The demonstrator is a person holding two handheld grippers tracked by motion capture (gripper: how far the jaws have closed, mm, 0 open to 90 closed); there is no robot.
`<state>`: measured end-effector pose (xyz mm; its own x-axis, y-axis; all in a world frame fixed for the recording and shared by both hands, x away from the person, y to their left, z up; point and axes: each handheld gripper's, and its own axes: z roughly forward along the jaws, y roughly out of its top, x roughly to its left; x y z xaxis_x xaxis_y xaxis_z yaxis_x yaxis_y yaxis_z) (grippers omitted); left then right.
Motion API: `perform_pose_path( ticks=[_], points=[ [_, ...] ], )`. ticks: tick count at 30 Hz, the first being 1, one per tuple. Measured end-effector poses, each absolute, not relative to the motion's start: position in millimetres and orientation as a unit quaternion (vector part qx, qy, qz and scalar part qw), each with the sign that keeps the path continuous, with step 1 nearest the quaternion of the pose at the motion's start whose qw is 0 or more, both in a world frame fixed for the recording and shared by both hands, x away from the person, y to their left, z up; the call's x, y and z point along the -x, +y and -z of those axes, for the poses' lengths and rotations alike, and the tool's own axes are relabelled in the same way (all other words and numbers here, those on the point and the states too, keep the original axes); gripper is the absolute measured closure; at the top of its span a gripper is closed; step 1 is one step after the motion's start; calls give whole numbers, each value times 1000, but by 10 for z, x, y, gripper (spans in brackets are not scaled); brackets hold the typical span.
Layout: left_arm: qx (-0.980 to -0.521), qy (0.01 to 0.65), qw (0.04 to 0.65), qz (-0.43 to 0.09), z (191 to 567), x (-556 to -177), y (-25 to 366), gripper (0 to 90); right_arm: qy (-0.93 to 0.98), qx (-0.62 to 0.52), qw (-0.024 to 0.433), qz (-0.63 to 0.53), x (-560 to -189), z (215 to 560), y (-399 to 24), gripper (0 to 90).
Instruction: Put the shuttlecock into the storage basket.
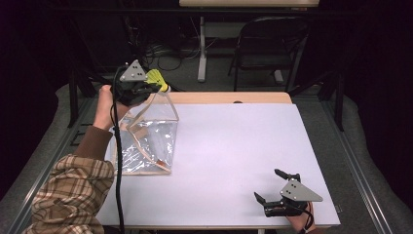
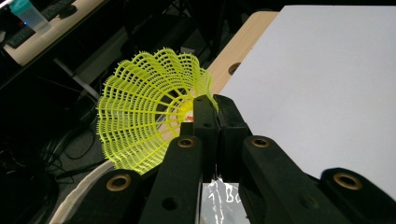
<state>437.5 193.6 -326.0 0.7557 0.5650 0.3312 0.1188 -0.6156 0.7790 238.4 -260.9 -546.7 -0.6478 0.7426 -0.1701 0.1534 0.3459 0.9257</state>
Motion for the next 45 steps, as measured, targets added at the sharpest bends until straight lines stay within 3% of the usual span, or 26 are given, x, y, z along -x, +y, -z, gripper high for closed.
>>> perform_pose_path(
  ticks=[45],
  points=[
    [-822,280,391,-304,3313,-4484,2417,888,763,-294,300,-490,-2379,5463,-2604,2]
  ],
)
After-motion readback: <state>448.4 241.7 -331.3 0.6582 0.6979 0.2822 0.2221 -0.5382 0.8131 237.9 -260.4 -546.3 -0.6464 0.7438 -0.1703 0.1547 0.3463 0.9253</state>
